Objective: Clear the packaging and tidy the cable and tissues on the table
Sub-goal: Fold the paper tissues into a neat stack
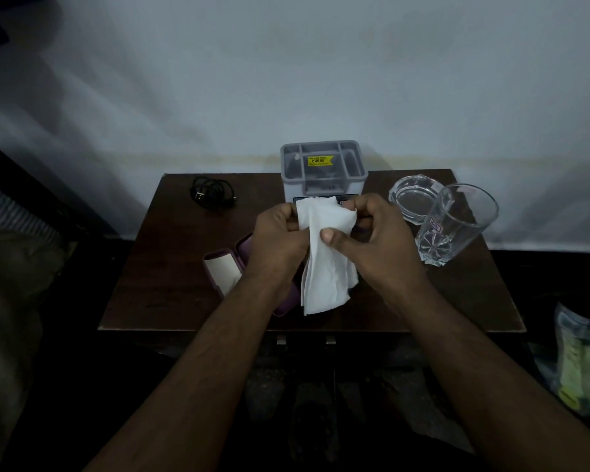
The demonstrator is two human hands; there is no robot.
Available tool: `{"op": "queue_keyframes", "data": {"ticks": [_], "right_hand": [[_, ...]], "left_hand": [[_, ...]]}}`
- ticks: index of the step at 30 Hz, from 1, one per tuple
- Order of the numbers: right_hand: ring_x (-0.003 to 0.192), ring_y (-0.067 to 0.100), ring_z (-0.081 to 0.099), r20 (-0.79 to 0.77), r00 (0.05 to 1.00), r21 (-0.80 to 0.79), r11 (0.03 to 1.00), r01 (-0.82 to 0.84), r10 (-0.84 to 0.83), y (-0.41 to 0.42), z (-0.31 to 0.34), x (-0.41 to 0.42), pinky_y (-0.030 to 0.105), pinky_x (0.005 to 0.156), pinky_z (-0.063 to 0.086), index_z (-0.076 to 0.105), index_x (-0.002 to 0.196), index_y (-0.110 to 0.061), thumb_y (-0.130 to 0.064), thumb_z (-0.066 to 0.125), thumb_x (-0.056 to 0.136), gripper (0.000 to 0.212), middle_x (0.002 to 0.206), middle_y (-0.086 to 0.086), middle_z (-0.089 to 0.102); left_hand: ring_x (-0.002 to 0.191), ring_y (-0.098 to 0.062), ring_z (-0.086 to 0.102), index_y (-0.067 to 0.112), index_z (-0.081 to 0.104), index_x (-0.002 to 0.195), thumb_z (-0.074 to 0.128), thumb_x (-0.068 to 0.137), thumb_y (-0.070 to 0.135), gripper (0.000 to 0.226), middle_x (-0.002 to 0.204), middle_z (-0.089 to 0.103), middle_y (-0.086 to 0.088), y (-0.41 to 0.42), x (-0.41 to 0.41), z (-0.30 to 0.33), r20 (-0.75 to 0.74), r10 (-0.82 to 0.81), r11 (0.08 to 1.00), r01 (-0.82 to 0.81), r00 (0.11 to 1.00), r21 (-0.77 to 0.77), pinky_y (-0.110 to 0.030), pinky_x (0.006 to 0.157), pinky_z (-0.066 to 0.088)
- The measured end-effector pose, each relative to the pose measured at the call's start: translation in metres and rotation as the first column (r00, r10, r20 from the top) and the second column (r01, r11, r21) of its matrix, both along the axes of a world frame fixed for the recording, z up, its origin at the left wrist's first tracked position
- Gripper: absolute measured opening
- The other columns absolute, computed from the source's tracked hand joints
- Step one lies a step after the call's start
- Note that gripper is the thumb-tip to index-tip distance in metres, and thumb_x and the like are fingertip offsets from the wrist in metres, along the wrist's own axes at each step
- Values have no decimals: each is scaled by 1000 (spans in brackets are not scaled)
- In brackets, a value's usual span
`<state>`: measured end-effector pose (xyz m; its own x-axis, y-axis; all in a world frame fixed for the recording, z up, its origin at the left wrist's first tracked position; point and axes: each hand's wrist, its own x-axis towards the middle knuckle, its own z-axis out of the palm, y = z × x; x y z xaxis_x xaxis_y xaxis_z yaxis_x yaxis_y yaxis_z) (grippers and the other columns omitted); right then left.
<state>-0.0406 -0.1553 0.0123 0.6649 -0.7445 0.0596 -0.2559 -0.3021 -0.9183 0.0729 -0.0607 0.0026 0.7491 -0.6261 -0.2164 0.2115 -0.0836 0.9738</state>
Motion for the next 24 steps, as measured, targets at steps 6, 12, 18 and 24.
{"op": "queue_keyframes", "data": {"ticks": [6, 12, 18, 24], "right_hand": [[80, 5, 60, 17, 999, -141, 989, 37, -35, -3, -1, -2, 19, 71, 46, 64, 88, -23, -22, 80, 86, 16, 95, -4, 66], [70, -17, 55, 46, 999, -194, 981, 19, -10, -3, 1, -5, 1, 64, 38, 66, 86, -19, -13, 79, 85, 14, 79, -20, 62], [78, -7, 60, 1, 999, -189, 981, 37, -37, -4, -1, -5, 8, 67, 42, 66, 98, -24, -20, 77, 88, 16, 89, -18, 66], [90, 0, 62, -44, 999, -183, 983, 10, -19, -5, -1, -5, 12, 73, 44, 68, 110, -22, -25, 70, 94, 17, 96, -18, 64]], "left_hand": [[96, -34, 77, 4, 75, 112, 83, 82, 3, 32, 104, 80, -15, 0, 2, -1, 159, 84, 995, -91, 984, 42, -56, 86, 63], [95, -25, 78, 12, 78, 112, 76, 90, 11, 22, 101, 81, -8, 1, 5, 0, 283, -19, 995, -11, 959, 103, -52, 86, 63], [97, -33, 77, 11, 79, 105, 62, 100, 15, 18, 99, 80, -12, 0, -4, 4, 229, -95, 993, 77, 969, 88, -57, 89, 61], [91, -23, 78, 11, 79, 108, 58, 105, 21, 23, 98, 81, -9, 1, -4, 7, 176, -34, 997, 20, 984, 77, -36, 74, 64]]}}
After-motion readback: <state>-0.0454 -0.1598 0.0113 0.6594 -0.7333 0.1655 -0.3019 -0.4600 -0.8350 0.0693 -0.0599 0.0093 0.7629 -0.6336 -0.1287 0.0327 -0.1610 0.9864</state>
